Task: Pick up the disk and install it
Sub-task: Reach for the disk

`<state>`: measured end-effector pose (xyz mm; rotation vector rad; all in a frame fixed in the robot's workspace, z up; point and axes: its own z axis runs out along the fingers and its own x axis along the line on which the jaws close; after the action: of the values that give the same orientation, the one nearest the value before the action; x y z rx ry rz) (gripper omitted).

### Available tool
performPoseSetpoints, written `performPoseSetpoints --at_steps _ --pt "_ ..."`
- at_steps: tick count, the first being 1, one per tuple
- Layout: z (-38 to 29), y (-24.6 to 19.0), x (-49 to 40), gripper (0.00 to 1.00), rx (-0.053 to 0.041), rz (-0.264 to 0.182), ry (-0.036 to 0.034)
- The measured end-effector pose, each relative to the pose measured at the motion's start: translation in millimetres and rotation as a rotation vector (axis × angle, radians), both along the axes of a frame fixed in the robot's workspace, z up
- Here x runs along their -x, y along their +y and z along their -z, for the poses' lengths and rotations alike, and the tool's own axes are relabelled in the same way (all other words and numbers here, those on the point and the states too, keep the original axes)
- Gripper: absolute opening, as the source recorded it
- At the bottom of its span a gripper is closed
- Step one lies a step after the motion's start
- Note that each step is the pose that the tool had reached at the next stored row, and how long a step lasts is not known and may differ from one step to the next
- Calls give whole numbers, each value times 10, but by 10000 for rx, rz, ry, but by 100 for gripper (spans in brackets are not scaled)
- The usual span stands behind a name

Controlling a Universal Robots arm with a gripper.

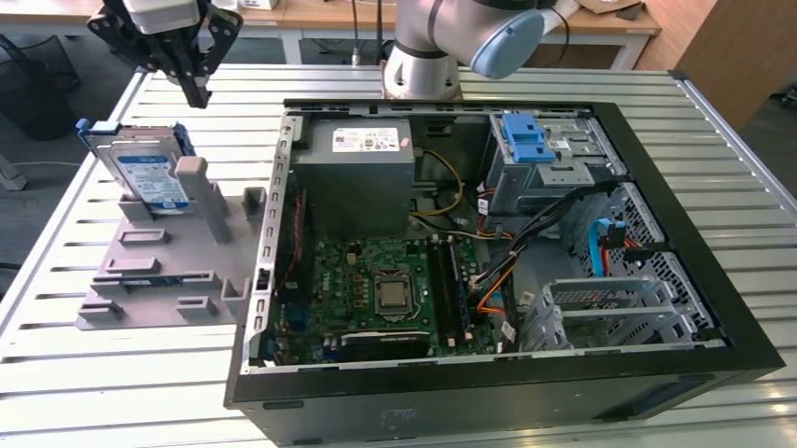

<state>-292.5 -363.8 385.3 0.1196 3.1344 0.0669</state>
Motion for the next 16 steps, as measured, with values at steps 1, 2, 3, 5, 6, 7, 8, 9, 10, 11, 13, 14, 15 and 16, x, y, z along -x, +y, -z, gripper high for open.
performPoseSetpoints --at_steps 1,2,3,5,6,7,8,9,10,11,13,14,15,16 --pt "1 0 9 11 1 0 2" --pt "2 0 18 11 0 0 2" --pt "2 0 25 11 0 0 3" --pt "4 0 36 11 0 0 3" --pt "4 0 41 11 0 0 4" --pt "4 0 46 11 0 -1 5" --pt "5 0 51 11 0 0 5" --pt "5 0 57 11 0 0 5" --pt "6 0 62 11 1 0 6" --pt "6 0 68 11 0 0 6" --pt "7 0 79 11 1 0 7" --pt "8 0 84 11 0 0 7" --pt "9 0 91 11 0 0 7" --pt "9 0 97 11 0 0 7"
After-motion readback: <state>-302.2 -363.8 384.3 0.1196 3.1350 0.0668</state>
